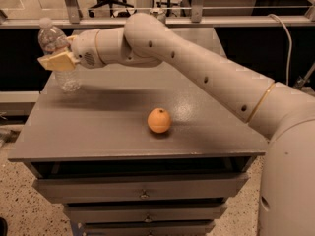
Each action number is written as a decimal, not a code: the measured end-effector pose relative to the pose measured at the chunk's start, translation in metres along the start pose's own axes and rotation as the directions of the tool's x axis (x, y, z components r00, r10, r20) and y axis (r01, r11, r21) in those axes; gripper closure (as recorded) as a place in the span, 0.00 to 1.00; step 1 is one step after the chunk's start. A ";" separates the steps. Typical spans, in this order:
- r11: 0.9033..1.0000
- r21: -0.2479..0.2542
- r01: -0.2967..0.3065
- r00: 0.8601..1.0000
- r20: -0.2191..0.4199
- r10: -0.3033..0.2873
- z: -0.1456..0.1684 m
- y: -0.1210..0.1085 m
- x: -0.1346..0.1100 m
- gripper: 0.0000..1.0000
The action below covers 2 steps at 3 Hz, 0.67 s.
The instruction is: Pick water bottle
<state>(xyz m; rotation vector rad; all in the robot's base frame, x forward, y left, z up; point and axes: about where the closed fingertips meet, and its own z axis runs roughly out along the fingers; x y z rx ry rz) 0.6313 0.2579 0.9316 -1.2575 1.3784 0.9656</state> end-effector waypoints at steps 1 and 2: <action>1.000 0.027 -0.001 0.998 0.062 -0.001 -0.039 -0.015 -0.024 1.00; 0.999 0.037 -0.001 0.997 0.074 -0.002 -0.050 -0.020 -0.029 1.00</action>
Offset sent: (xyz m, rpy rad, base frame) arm 0.0070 -0.0317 0.0289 0.0565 -0.0119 -0.0196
